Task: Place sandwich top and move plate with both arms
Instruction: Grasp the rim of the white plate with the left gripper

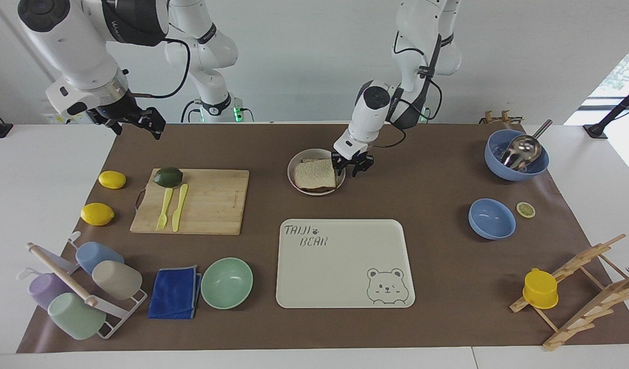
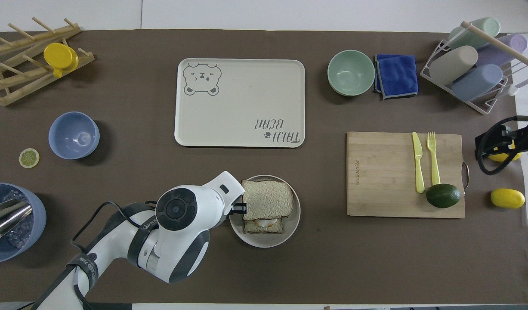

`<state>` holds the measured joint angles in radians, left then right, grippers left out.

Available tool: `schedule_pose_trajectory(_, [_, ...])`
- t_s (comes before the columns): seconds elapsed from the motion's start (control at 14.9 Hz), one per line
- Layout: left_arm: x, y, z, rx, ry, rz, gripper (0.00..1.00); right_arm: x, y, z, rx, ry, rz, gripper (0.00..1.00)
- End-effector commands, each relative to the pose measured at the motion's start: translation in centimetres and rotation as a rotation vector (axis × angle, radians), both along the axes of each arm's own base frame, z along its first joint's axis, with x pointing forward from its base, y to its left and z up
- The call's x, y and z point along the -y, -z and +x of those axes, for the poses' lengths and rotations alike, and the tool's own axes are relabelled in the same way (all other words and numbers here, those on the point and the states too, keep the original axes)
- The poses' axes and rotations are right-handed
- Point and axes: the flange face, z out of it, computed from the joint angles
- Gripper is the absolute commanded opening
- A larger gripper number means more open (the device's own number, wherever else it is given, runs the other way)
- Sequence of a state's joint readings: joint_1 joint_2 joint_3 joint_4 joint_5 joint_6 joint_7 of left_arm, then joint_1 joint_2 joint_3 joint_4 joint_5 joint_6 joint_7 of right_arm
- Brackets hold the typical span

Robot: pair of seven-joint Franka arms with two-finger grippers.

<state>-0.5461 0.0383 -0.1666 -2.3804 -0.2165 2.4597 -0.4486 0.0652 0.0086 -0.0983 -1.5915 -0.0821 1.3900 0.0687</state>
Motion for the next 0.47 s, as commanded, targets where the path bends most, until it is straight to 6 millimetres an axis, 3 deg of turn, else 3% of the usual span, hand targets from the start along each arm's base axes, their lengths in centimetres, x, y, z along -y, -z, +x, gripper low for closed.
schedule_pose_trajectory(0.0, [0.02, 0.23, -0.82, -0.013, -0.032, -0.026, 0.39, -0.30, -0.26, -0.52, -0.010, -0.021, 0.029, 1.00])
schedule_pose_trajectory(0.27, [-0.27, 0.29, -0.73, -0.027, -0.050, -0.029, 0.31, -0.29, -0.28, -0.67, -0.018, -0.022, 0.029, 1.00])
schedule_pose_trajectory(0.4, [-0.45, 0.37, -0.60, -0.036, -0.067, -0.036, 0.21, -0.52, -0.26, -0.70, -0.021, -0.026, 0.028, 1.00])
